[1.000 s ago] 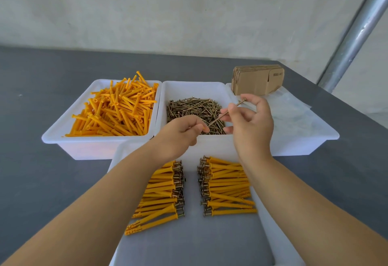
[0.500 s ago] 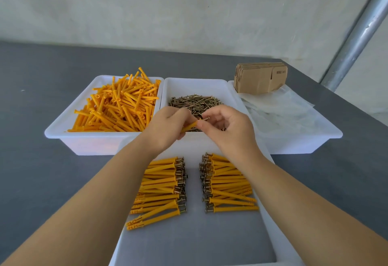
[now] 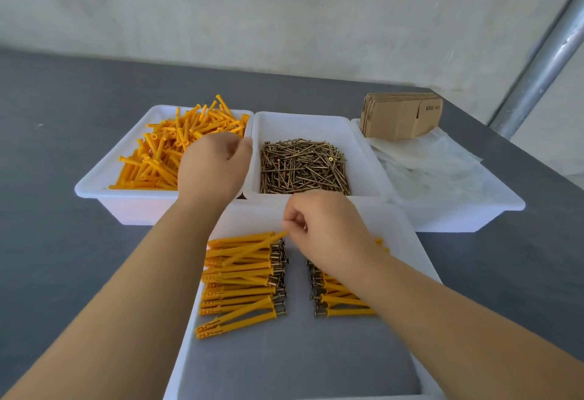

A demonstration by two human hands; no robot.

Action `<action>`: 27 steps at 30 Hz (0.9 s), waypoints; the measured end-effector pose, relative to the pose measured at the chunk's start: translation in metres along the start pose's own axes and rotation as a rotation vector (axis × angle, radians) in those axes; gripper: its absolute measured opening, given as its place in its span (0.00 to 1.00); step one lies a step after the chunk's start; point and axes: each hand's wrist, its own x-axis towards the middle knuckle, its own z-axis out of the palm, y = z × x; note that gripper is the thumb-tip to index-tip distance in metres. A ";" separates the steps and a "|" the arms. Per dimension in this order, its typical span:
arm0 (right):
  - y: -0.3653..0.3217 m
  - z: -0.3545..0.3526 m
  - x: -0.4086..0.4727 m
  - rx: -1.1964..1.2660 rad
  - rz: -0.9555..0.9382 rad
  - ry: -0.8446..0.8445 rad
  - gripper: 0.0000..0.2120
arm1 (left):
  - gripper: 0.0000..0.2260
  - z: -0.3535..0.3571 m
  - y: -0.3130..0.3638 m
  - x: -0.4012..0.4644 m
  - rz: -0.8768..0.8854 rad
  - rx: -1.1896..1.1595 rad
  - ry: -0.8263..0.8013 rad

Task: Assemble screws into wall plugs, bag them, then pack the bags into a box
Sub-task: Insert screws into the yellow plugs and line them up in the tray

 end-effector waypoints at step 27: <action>-0.004 0.010 0.005 -0.305 -0.184 -0.261 0.09 | 0.13 0.011 -0.019 0.002 -0.140 0.009 -0.068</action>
